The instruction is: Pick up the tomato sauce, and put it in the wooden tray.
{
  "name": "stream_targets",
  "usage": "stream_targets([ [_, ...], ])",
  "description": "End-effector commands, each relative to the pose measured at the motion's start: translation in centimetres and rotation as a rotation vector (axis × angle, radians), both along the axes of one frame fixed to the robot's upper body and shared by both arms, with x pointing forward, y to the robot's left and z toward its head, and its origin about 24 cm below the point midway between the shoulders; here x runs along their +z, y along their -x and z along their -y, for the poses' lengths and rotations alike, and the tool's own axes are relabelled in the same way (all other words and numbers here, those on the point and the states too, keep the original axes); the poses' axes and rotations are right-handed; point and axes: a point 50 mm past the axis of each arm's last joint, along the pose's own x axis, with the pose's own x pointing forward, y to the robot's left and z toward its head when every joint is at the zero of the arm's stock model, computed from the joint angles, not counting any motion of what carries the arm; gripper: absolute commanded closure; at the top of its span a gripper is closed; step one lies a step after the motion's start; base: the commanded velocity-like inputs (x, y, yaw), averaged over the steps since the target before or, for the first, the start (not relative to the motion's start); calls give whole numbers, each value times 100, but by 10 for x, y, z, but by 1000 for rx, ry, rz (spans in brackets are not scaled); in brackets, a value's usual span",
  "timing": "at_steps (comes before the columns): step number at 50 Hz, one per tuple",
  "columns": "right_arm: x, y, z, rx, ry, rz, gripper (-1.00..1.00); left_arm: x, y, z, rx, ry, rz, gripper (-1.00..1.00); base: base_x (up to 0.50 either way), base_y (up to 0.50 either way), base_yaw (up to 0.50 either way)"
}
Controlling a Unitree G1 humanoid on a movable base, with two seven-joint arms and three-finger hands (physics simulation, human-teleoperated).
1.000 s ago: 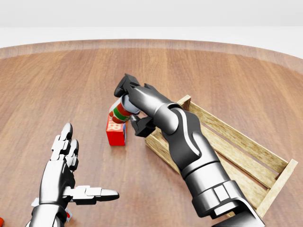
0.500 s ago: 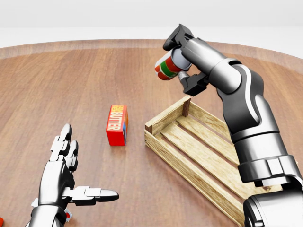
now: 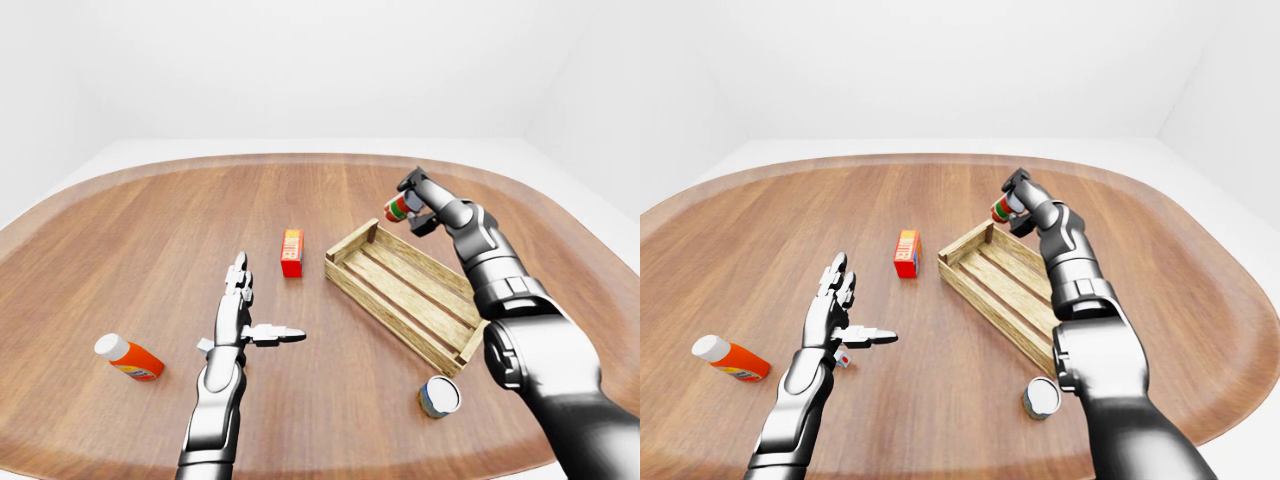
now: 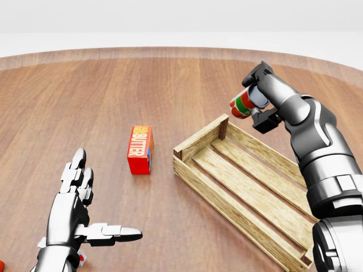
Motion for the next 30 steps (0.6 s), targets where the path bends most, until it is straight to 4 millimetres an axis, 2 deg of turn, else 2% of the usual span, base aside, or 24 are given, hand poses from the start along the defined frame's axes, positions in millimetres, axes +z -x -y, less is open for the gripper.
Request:
stream_targets([
  [1, -15, 1, 13, -49, 115, -75, 100, -1, -1, 0, 0, 1, -3, -100, 0, 0, 0],
  [6, -19, 1, 15, -57, 128, -100, 100, -1, -1, 0, 0, -2, -3, -100, 0, 0, 0],
  [17, -49, 10, 20, -90, 175, -207, 100, 0, -1, -1, 1, -2, -3, -100, 0, 0, 0],
  [24, -46, 10, 23, -91, 191, -212, 100, 0, -1, 0, 0, -2, -3, -100, 0, 0, 0],
  [30, -63, 17, 25, -74, 223, -287, 100, 0, 0, 0, 1, -2, -3, -100, 0, 0, 0],
])
